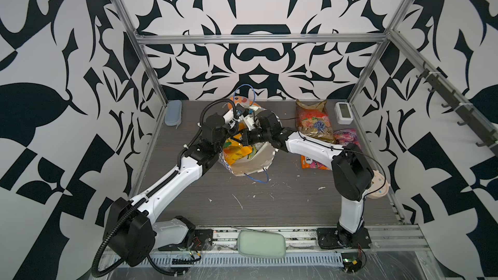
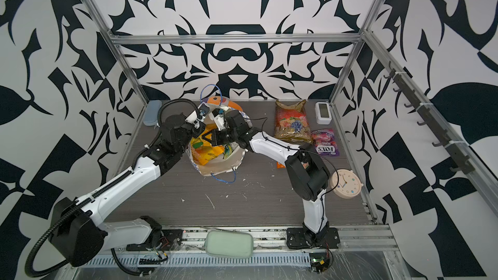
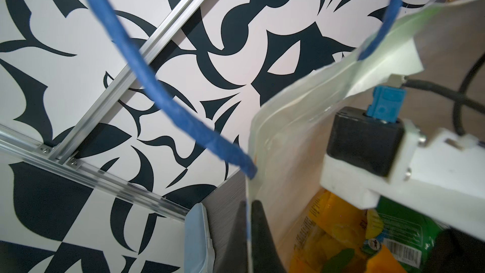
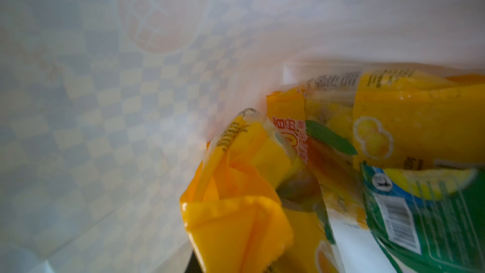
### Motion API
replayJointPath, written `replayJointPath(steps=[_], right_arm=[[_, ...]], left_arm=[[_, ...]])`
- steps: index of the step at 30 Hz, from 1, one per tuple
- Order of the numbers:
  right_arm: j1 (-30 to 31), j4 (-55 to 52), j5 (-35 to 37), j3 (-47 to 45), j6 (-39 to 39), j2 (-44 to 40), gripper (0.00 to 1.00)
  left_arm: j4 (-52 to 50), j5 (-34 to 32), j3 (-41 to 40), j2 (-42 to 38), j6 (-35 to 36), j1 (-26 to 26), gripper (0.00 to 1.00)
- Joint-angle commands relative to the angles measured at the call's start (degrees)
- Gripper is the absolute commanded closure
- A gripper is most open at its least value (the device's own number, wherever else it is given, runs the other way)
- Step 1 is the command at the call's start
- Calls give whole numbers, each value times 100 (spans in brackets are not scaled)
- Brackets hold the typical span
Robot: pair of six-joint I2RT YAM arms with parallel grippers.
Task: Take the snacks out of the paper bag
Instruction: Pick up the snack from the paper bag.
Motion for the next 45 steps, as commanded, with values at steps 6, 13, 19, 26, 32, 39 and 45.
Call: replayJointPath(steps=[6, 13, 19, 26, 32, 39, 45], right_arm=[[31, -350, -62, 463, -917, -6, 79], [66, -618, 57, 577, -1341, 244, 56], [98, -632, 229, 631, -1537, 387, 42], [212, -762, 318, 865, -1751, 765, 41], [232, -745, 234, 934, -1731, 908, 57], [274, -988, 506, 1052, -1716, 1018, 90], [300, -888, 495, 944, -1716, 750, 100]], left_arm=[[823, 55, 191, -65, 17, -31, 100], [842, 91, 246, -11, 24, -33, 100], [793, 156, 241, -72, -10, -37, 100], [763, 185, 239, -126, -40, -32, 100], [746, 187, 258, -123, -33, -32, 100], [769, 179, 242, -140, -30, -32, 100], [772, 136, 229, -143, -4, -33, 100]])
